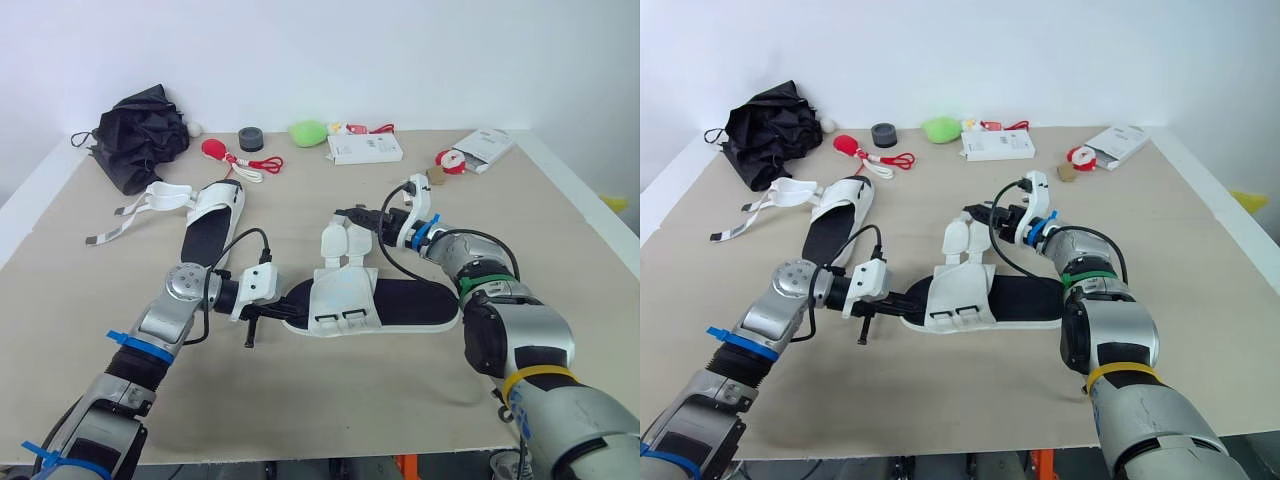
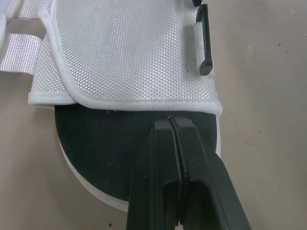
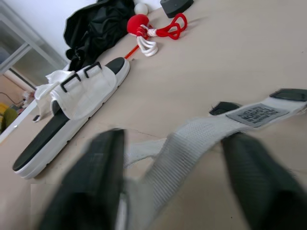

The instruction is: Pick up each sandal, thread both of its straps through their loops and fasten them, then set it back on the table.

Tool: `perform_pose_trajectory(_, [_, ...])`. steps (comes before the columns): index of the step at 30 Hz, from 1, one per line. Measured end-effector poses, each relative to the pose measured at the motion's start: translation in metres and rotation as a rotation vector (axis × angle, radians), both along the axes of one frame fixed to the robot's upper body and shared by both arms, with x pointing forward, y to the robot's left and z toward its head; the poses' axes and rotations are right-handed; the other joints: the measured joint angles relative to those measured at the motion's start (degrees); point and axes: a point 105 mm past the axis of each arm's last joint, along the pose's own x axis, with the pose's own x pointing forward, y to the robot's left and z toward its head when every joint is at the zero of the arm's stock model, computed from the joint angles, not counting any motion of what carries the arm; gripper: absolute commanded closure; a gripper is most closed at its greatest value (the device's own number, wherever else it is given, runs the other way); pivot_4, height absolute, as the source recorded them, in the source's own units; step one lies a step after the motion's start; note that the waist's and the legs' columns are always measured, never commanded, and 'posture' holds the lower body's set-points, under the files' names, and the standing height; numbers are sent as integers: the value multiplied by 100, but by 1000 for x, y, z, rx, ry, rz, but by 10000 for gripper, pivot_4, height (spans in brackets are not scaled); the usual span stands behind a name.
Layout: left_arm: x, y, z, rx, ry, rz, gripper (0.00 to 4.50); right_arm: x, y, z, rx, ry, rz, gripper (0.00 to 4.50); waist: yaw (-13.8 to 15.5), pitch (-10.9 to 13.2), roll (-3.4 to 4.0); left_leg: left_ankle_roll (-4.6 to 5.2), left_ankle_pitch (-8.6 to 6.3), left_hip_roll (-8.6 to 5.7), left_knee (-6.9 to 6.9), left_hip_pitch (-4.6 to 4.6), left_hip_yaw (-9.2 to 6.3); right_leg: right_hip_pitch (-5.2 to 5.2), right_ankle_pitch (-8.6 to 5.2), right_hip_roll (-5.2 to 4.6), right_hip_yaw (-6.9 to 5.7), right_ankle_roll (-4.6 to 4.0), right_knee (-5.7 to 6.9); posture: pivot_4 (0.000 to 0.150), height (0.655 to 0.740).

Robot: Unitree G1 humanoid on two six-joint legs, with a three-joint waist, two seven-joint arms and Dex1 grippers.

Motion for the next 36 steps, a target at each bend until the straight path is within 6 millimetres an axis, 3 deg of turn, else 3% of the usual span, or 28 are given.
perform_pose_trajectory(3, [0,0,0,-3,-2,6,45000,-1,1,0,1,-4,12,42737,1,0,0,0,0,-1,-1,0,-1,0,-1,0,0,-1,0,1500,7400])
perform_pose_trajectory(14, [-1,-1,-1,-7,4,9,45000,-5,-2,4,-4,-88,48,42737,4,0,0,0,0,-5,-2,1,-1,3,-2,-3,-1,2,-1,1500,7400])
perform_pose_trajectory(19, [0,-2,-1,-8,8,4,45000,-12,-6,0,-211,-259,75,42737,10,0,0,0,0,-10,-2,1,-1,3,-12,-8,-1,21,-2,1500,7400])
perform_pose_trajectory(24, [0,-3,0,-8,12,-4,45000,-26,-4,-9,-531,-533,101,42737,24,0,0,0,0,-13,-2,0,-4,4,-19,-9,-3,36,-2,1500,7400])
perform_pose_trajectory(33, [1,-4,0,-5,21,-12,45000,-60,1,34,-897,-1166,65,42737,27,0,0,0,0,-17,-3,6,-3,8,-33,-12,-3,58,-2,1500,7400])
perform_pose_trajectory(36, [1,-4,0,-4,22,-17,45000,-72,2,39,-991,-1313,79,42737,26,0,0,0,0,-17,-3,7,0,8,-33,-14,-1,58,-2,1500,7400])
